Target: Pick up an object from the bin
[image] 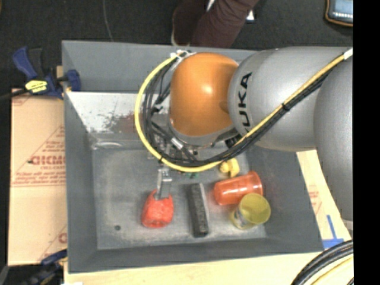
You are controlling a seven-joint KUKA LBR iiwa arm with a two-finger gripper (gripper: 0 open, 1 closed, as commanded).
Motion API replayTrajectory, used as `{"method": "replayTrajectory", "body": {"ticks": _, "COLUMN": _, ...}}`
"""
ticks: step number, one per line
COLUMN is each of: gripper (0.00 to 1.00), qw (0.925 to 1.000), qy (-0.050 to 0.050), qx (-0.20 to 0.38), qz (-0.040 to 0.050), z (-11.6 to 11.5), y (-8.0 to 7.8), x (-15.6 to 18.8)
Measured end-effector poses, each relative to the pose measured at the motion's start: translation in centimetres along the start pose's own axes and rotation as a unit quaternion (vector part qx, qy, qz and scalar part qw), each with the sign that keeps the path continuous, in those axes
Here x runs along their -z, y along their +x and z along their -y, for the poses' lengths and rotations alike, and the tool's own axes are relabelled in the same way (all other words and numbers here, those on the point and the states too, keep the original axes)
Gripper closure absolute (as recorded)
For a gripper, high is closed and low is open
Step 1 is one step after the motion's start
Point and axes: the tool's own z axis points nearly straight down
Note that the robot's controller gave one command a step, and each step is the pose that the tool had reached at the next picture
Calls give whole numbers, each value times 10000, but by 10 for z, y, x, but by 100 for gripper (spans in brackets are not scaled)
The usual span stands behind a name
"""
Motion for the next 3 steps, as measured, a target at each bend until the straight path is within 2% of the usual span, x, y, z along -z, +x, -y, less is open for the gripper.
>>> {"method": "replayTrajectory", "body": {"ticks": 1, "gripper": 0, "qw": 10000, "qy": -7, "qx": -25, "qz": 38, "z": 1, "y": -1, "x": 5}}
{"method": "replayTrajectory", "body": {"ticks": 2, "gripper": 0, "qw": 9940, "qy": -21, "qx": 1091, "qz": 18, "z": 19, "y": 46, "x": -109}}
{"method": "replayTrajectory", "body": {"ticks": 3, "gripper": 0, "qw": 9856, "qy": 0, "qx": 1687, "qz": 94, "z": 29, "y": 62, "x": -56}}
